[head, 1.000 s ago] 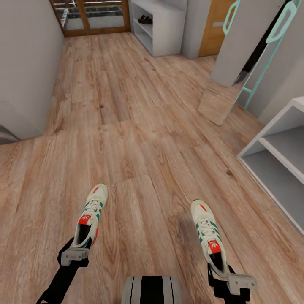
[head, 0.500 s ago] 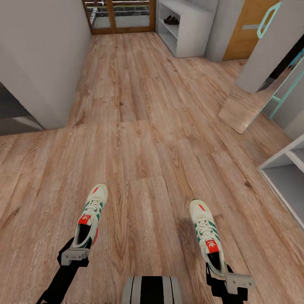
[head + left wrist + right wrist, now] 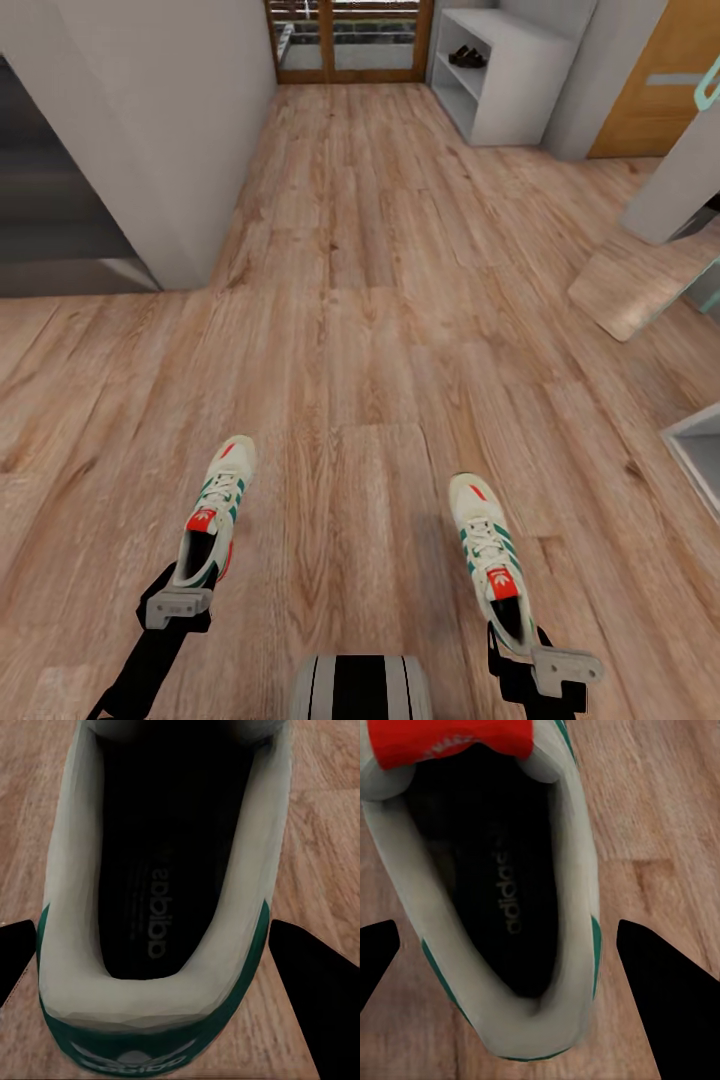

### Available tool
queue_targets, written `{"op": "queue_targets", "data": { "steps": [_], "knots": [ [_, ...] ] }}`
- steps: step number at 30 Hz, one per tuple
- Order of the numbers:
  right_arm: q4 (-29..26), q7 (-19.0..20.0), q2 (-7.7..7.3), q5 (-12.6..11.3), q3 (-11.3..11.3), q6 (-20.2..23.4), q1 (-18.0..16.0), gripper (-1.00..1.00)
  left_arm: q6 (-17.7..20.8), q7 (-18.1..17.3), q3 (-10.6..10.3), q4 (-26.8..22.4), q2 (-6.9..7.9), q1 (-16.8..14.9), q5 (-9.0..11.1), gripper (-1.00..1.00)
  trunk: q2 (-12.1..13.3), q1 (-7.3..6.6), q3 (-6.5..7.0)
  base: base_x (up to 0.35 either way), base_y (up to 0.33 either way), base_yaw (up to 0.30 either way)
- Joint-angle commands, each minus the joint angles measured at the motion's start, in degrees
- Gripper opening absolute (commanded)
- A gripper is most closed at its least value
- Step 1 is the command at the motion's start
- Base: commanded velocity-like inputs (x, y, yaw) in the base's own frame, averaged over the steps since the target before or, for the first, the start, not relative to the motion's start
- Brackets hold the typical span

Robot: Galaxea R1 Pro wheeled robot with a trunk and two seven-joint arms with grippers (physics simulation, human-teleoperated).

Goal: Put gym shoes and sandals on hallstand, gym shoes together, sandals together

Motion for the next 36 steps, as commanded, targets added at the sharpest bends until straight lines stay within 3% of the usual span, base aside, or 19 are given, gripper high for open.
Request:
{"op": "queue_targets", "data": {
  "steps": [1,22,36],
  "knots": [
    [0.0,0.0,0.00,0.0,0.0,0.0,0.0,-1.00,0.0,0.0,0.0,0.0,0.00,0.0,0.0,-1.00,0.0,0.00,0.06,0.000,0.000,0.246],
    [-0.2,-0.2,0.06,-0.9,-0.3,-0.4,0.2,-1.00,0.0,0.0,-0.2,0.1,0.00,0.0,0.0,-1.00,0.0,0.00,1.47,0.000,0.000,0.218],
    [-0.1,-0.3,-0.07,-3.5,-0.6,-0.4,0.1,-1.00,0.2,0.0,-0.3,0.2,-0.27,0.0,-0.3,-1.00,0.0,0.00,2.35,0.026,-0.002,0.156]
  ]
}}
